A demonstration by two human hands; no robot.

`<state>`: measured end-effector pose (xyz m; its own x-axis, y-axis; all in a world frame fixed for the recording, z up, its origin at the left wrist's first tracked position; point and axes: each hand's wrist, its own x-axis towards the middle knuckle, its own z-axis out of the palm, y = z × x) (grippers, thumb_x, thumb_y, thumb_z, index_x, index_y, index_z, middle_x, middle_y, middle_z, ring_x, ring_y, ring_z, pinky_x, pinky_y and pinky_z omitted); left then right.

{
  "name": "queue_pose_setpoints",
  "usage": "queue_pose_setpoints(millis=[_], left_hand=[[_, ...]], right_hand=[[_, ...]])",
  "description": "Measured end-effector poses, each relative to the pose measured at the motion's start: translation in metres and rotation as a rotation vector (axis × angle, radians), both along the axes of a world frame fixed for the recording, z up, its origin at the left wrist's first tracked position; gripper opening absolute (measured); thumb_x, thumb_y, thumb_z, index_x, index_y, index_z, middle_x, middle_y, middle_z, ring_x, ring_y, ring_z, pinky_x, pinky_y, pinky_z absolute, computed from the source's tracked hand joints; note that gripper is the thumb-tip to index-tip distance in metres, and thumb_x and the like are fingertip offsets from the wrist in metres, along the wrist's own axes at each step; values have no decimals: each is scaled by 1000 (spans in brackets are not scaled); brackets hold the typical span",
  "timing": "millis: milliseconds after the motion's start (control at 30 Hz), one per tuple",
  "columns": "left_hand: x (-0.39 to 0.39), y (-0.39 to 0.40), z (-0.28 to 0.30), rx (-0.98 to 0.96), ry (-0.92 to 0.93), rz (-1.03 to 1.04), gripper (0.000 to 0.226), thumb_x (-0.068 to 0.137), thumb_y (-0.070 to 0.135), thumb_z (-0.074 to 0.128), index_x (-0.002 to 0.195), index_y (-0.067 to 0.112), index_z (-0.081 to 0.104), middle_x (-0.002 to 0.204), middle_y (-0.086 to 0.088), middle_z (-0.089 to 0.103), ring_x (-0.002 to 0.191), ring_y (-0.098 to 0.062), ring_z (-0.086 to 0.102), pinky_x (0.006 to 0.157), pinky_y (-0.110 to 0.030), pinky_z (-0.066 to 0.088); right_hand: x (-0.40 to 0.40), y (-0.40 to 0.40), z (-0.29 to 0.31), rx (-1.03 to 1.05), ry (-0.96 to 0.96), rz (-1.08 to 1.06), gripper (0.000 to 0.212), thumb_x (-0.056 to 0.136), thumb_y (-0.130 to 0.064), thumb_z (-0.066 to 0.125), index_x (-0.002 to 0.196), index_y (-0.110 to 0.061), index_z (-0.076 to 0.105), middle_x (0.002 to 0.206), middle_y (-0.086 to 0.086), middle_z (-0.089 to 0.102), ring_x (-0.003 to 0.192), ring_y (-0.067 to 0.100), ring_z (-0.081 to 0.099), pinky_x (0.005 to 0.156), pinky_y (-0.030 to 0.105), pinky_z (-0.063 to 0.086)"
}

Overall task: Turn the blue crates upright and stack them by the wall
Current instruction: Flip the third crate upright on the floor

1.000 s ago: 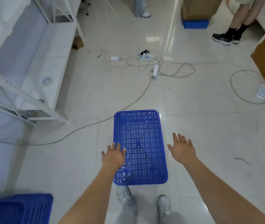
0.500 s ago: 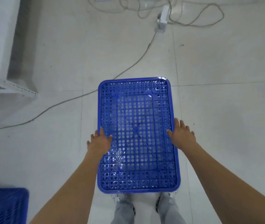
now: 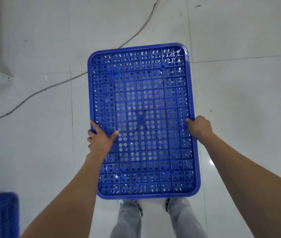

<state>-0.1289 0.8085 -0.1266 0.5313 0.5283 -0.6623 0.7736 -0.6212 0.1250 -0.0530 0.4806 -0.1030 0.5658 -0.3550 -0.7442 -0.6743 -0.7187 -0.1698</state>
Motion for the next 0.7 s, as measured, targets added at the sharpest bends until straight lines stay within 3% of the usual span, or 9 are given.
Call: queue_pose_setpoints(millis=[100, 200, 333, 400, 467, 533, 600, 700], left_hand=[[15, -3, 4, -117, -77, -3, 118, 79, 65, 64, 157, 20, -12, 157, -25, 18, 135, -48, 32, 107, -58, 36], [42, -15, 7, -221, -124, -47, 113, 80, 65, 63, 158, 19, -4, 157, -24, 22, 137, -46, 34, 109, -56, 37], [75, -49, 27, -219, -161, -120, 80, 95, 43, 57, 158, 15, 16, 160, -21, 20, 145, -42, 24, 115, -49, 29], [85, -69, 53, -337, -233, -149, 68, 98, 39, 54, 155, 13, 26, 160, -17, 27, 146, -35, 28, 115, -42, 29], [86, -86, 90, -581, -197, -87, 68, 98, 52, 46, 155, 20, 29, 161, -8, 27, 146, -28, 32, 115, -42, 31], [77, -90, 123, -758, -134, -44, 78, 90, 68, 44, 156, 33, 23, 164, 2, 21, 148, -21, 27, 118, -45, 30], [62, -78, 148, -805, -133, -69, 83, 85, 72, 48, 155, 41, 18, 163, 9, 20, 148, -16, 27, 116, -46, 34], [47, -48, 163, -801, -152, -17, 80, 83, 72, 51, 152, 50, 18, 162, 14, 22, 147, -13, 27, 106, -40, 43]], right_hand=[[4, -14, 31, -88, -82, 43, 40, 97, -42, 50, 87, -4, 56, 77, 12, 62, 60, 23, 54, 52, 30, 40], [9, -25, 66, -218, -244, 63, 40, 95, -43, 49, 89, -5, 56, 77, 10, 62, 67, 28, 57, 53, 30, 37], [17, -11, 103, -272, -459, 65, 36, 94, -41, 50, 83, -7, 53, 70, 2, 55, 68, 26, 55, 50, 29, 30], [19, 14, 117, -268, -532, 72, 35, 92, -41, 51, 81, -8, 53, 71, 2, 56, 67, 25, 54, 54, 30, 34], [20, 47, 129, -266, -558, 90, 34, 91, -42, 51, 81, -9, 54, 73, 3, 57, 67, 26, 54, 57, 30, 36], [21, 83, 139, -234, -539, 97, 33, 92, -42, 53, 84, -9, 54, 73, 3, 57, 67, 26, 53, 58, 31, 36], [24, 114, 149, -179, -519, 114, 34, 92, -43, 54, 85, -10, 52, 71, 3, 55, 67, 26, 53, 57, 33, 37], [30, 139, 151, 132, -500, 162, 37, 94, -44, 55, 76, -12, 47, 62, 1, 48, 59, 25, 48, 54, 36, 39]])
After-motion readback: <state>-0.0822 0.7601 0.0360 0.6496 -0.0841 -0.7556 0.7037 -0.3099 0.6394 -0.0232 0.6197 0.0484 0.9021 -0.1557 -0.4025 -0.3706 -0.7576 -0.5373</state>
